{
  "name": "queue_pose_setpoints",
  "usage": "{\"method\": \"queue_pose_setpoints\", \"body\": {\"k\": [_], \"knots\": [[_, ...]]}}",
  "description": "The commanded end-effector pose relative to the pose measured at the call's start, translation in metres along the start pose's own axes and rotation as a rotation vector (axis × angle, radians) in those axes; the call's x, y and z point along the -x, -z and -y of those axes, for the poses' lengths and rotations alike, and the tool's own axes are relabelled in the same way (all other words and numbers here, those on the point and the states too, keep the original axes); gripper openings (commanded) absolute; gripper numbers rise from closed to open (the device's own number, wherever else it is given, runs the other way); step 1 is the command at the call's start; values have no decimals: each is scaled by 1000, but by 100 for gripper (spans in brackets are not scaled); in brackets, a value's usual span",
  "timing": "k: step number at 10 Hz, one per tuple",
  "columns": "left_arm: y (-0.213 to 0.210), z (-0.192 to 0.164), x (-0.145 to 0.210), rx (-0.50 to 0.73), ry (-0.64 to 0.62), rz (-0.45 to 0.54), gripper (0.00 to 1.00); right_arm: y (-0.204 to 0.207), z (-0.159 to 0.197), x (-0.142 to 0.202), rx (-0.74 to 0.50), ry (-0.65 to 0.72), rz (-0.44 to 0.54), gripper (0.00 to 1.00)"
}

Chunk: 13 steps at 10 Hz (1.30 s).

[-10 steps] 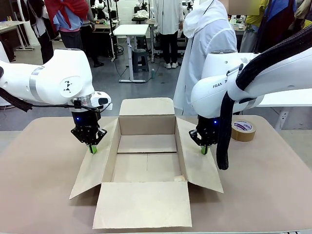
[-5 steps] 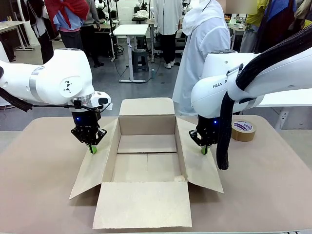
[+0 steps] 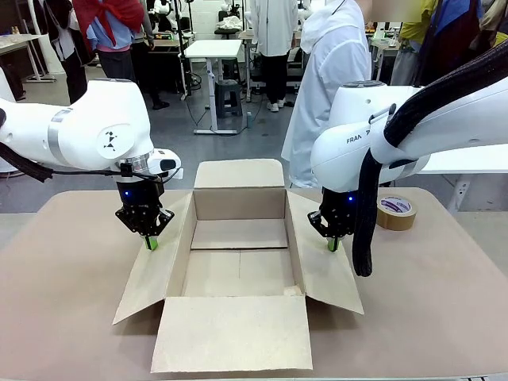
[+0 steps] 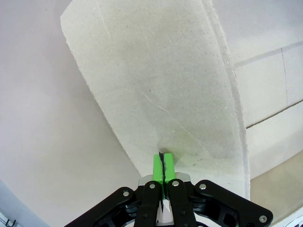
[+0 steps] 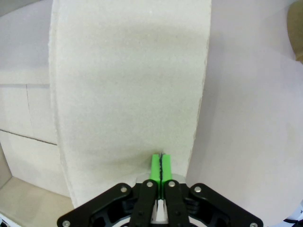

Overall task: Wrap the clocks to prevent damage.
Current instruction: Once the human has placed the objects inside and stepped back, release both hands from the side flaps of the Package Box.

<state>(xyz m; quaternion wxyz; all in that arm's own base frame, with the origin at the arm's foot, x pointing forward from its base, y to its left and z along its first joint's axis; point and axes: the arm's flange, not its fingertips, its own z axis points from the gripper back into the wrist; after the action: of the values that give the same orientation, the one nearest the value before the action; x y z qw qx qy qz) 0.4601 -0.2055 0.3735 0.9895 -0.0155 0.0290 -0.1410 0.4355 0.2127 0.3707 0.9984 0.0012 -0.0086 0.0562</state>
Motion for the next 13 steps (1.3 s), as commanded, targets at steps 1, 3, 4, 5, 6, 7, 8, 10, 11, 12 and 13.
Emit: {"method": "queue_pose_setpoints", "body": {"k": [1, 3, 4, 5, 6, 7, 8, 10, 11, 12, 13], "knots": [[1, 0, 1, -3, 9, -8, 0, 0, -1, 1, 8, -6, -1, 1], [1, 0, 1, -3, 9, -8, 0, 0, -1, 1, 8, -6, -1, 1], [1, 0, 1, -3, 9, -8, 0, 0, -1, 1, 8, -6, -1, 1], [1, 0, 1, -3, 9, -8, 0, 0, -1, 1, 8, -6, -1, 1], [1, 0, 1, -3, 9, -8, 0, 0, -1, 1, 8, -6, -1, 1], [1, 0, 1, -3, 9, -8, 0, 0, -1, 1, 8, -6, -1, 1], [1, 0, 1, -3, 9, -8, 0, 0, -1, 1, 8, -6, -1, 1], [1, 0, 1, -3, 9, -8, 0, 0, -1, 1, 8, -6, -1, 1], [1, 0, 1, -3, 9, -8, 0, 0, -1, 1, 8, -6, -1, 1], [1, 0, 1, -3, 9, -8, 0, 0, -1, 1, 8, -6, -1, 1], [1, 0, 1, -3, 9, -8, 0, 0, -1, 1, 8, -6, -1, 1]]}}
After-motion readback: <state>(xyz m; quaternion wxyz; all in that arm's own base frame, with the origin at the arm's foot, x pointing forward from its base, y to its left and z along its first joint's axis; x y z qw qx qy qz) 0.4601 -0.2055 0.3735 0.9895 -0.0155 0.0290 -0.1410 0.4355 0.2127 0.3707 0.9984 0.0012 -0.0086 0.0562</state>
